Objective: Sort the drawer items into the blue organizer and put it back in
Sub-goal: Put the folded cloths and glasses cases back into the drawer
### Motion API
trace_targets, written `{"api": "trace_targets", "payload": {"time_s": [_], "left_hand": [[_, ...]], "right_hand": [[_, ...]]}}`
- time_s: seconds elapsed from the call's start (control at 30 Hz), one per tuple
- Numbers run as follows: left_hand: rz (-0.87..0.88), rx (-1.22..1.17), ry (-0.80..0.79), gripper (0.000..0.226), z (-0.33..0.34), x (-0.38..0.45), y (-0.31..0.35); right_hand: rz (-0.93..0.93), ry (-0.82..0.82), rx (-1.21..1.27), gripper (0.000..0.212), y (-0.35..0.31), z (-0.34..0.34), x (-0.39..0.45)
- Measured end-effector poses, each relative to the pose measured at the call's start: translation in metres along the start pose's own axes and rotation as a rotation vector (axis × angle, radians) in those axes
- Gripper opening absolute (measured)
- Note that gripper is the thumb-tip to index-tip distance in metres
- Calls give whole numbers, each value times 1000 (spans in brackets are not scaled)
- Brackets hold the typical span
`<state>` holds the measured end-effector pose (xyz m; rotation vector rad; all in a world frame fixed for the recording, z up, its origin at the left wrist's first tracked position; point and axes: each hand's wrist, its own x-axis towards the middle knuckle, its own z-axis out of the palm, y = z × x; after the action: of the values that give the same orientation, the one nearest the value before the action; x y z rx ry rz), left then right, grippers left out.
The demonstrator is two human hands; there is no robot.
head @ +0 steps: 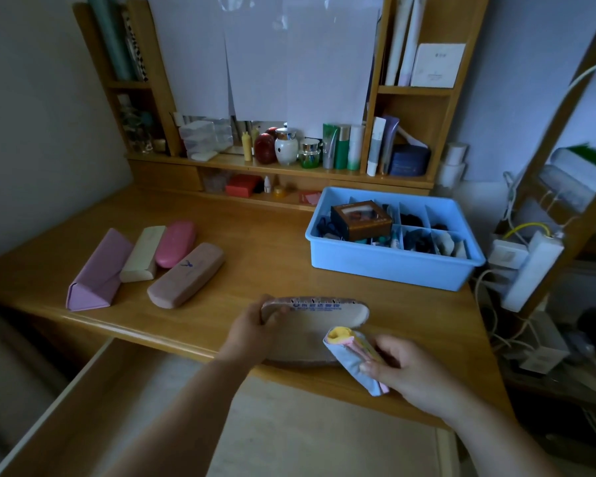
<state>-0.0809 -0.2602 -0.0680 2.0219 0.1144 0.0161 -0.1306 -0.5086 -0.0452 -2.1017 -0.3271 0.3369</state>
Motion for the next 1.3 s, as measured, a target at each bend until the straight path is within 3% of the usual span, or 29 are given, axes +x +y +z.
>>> {"api": "trace_targets", "payload": {"time_s": [0.1,0.2,0.27,0.4,0.5,0.6,0.67,0.83,0.97,1.03,1.1,1.23,1.3], "left_hand": [[47,-36,65,23,8,-18,-3],[-28,-105,61,20,17,-29,-5],[-76,-153,12,21,20,-31,-3],[-68,-215,21,22,23,-32,-2],[-64,-211,28,20,24,-32,-5],[-52,-212,30,21,25,-30,-7],[-26,-210,48,20,27,-31,-5],[10,-164,98,19,29,-32,-8],[25,-209,76,22,28,-34,-8],[30,-225,62,21,27,-34,-8],[21,-264,49,21,25,-35,-7],[14,-311,5,22,20,-42,-4],[33,-294,-18,22,19,-46,-1]], "right_hand": [[2,162,-53,4,-6,-10,-6],[-226,392,-244,14,-22,-8,-4],[-345,334,-482,19,-30,6,4],[-311,201,-739,28,-22,18,29],[-335,103,-762,28,-18,12,42],[-220,41,-617,20,-15,6,45],[-186,64,-593,17,-12,6,45],[-302,167,-650,19,-2,12,51],[-303,116,-694,37,-1,7,50],[-254,88,-595,52,0,3,42],[-275,148,-515,52,4,2,29],[-454,333,-815,38,17,18,4],[-558,369,-932,50,24,25,-3]]}}
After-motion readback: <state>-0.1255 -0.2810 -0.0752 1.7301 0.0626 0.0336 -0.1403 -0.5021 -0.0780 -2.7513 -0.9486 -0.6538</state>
